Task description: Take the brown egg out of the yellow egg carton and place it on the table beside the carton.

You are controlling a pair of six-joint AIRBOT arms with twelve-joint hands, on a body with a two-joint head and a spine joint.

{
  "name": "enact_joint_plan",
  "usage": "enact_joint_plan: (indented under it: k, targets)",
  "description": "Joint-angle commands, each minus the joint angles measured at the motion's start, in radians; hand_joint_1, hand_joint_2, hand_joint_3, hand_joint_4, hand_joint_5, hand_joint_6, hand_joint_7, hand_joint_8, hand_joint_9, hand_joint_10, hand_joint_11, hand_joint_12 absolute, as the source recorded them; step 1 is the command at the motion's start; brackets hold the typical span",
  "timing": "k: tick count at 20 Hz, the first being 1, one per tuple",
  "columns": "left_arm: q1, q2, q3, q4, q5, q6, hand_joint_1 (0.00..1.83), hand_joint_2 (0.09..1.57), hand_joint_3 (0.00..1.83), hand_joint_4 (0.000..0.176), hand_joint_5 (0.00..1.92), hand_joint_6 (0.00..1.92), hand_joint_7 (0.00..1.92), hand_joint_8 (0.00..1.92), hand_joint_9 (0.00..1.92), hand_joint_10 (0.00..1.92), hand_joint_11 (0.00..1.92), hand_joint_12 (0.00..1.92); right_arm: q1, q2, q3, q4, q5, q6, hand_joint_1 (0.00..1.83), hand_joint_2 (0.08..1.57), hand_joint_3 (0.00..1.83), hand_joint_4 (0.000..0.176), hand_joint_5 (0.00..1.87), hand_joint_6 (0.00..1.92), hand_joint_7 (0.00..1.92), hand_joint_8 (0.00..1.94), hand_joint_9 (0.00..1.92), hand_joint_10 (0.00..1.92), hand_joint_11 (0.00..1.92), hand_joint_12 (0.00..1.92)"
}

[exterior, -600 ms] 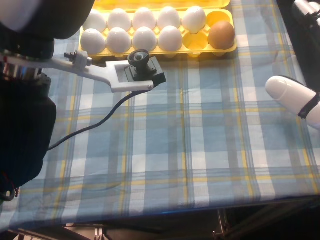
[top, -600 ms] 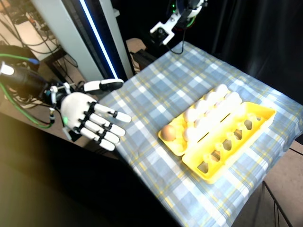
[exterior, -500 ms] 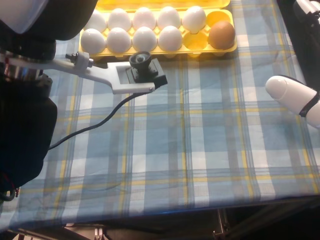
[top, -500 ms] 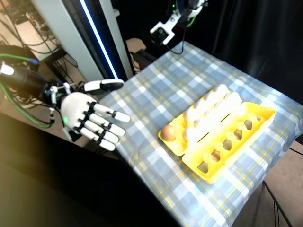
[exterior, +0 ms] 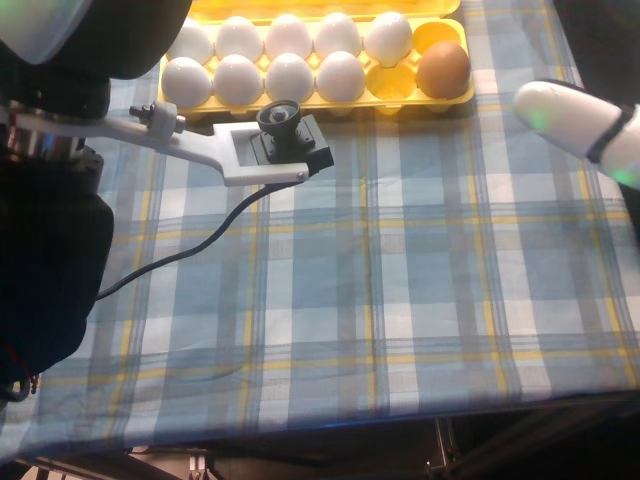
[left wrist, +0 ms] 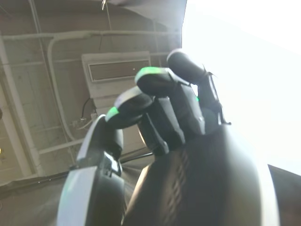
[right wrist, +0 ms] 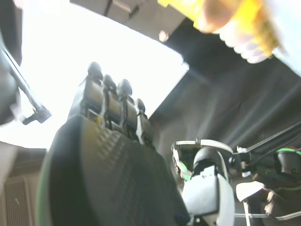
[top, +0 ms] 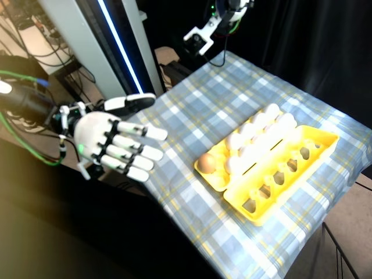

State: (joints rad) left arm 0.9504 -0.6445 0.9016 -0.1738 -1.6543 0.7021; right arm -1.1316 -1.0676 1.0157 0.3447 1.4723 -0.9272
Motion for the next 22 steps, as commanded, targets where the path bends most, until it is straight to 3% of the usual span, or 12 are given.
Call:
enact_joint_plan:
  k: [1,3,4,5,7,9,12,14,15,17,18,22]
  targets:
    - [-0.025,-0.006,-0.008,0.039,-0.082,-0.011,0.49,1.45,0.0,0.0,0.86,1.89,0.87,1.92,0.59,1.9,0.23,1.86,0.024,0.004,0.019,-0.024,0.067,0.008,0.14,1.0,0.0,0.101,0.14,0.01,0.3,0.02,0.16,0.02,0.1,0.06]
    - [-0.025,-0.006,-0.008,0.039,-0.082,-0.011,0.49,1.45,0.0,0.0,0.86,1.9,0.87,1.92,0.6,1.9,0.24,1.86,0.063,0.004,0.048,-0.04,0.011,0.013,0.17,1.0,0.0,0.096,0.16,0.01,0.31,0.02,0.16,0.02,0.1,0.06]
    - [-0.025,-0.006,-0.008,0.039,-0.082,-0.011,0.52,1.43,0.0,0.0,0.88,1.87,0.88,1.92,0.61,1.9,0.22,1.84,0.081,0.004,0.068,-0.048,-0.023,0.019,0.24,1.0,0.0,0.064,0.2,0.01,0.33,0.01,0.19,0.01,0.12,0.06]
    - [-0.025,-0.006,-0.008,0.039,-0.082,-0.011,0.54,1.43,0.0,0.0,0.88,1.87,0.87,1.92,0.59,1.9,0.2,1.83,0.092,0.003,0.079,-0.051,-0.042,0.021,0.3,0.98,0.0,0.057,0.23,0.01,0.32,0.0,0.2,0.01,0.13,0.07]
    - [-0.025,-0.006,-0.008,0.039,-0.082,-0.011,0.51,1.45,0.0,0.0,0.85,1.91,0.87,1.92,0.62,1.85,0.25,1.79,0.116,0.001,0.106,-0.057,-0.088,0.021,0.37,0.96,0.0,0.055,0.26,0.01,0.35,0.0,0.24,0.01,0.17,0.07]
    - [-0.025,-0.006,-0.008,0.039,-0.082,-0.011,0.49,1.44,0.0,0.0,0.88,1.91,0.87,1.92,0.62,1.84,0.25,1.79,0.149,-0.014,0.145,-0.068,-0.163,0.021,0.4,0.96,0.0,0.074,0.29,0.0,0.42,0.01,0.32,0.01,0.23,0.08]
    - [-0.024,-0.006,-0.007,0.039,-0.082,-0.011,0.56,1.42,0.0,0.0,0.92,1.9,0.86,1.92,0.56,1.86,0.17,1.77,0.206,-0.056,0.209,-0.1,-0.271,0.036,0.49,0.97,0.0,0.037,0.38,0.01,0.59,0.01,0.5,0.02,0.32,0.1]
    - [-0.024,-0.005,-0.007,0.039,-0.082,-0.011,0.57,1.4,0.0,0.0,0.93,1.89,0.87,1.92,0.6,1.83,0.21,1.75,0.241,-0.082,0.241,-0.125,-0.325,0.041,0.59,0.99,0.0,0.0,0.45,0.0,0.76,0.01,0.91,0.04,0.77,0.35]
    - [-0.024,-0.005,-0.007,0.039,-0.082,-0.011,0.59,1.4,0.0,0.0,0.91,1.87,0.85,1.92,0.59,1.81,0.2,1.74,0.259,-0.094,0.253,-0.14,-0.351,0.041,0.62,1.0,0.0,0.0,0.48,0.0,0.8,0.01,1.0,0.02,0.82,0.48]
    - [-0.024,-0.005,-0.007,0.039,-0.082,-0.011,0.63,1.37,0.0,0.0,0.93,1.89,0.86,1.92,0.61,1.82,0.18,1.74,0.272,-0.103,0.26,-0.153,-0.368,0.041,0.66,1.0,0.0,0.0,0.55,0.0,0.85,0.0,1.02,0.0,0.7,0.8]
    - [-0.024,-0.005,-0.007,0.039,-0.082,-0.011,0.65,1.37,0.0,0.0,0.93,1.91,0.88,1.92,0.64,1.83,0.17,1.73,0.275,-0.105,0.262,-0.16,-0.374,0.041,0.66,1.0,0.0,0.0,0.6,0.0,0.88,0.0,0.97,0.0,0.6,0.83]
    - [-0.024,-0.005,-0.007,0.039,-0.082,-0.011,0.57,1.39,0.0,0.0,0.92,1.85,0.87,1.89,0.62,1.77,0.22,1.73,0.277,-0.106,0.268,-0.181,-0.401,0.041,0.72,1.02,0.0,0.0,0.7,0.01,0.94,0.01,0.96,0.0,0.62,0.79]
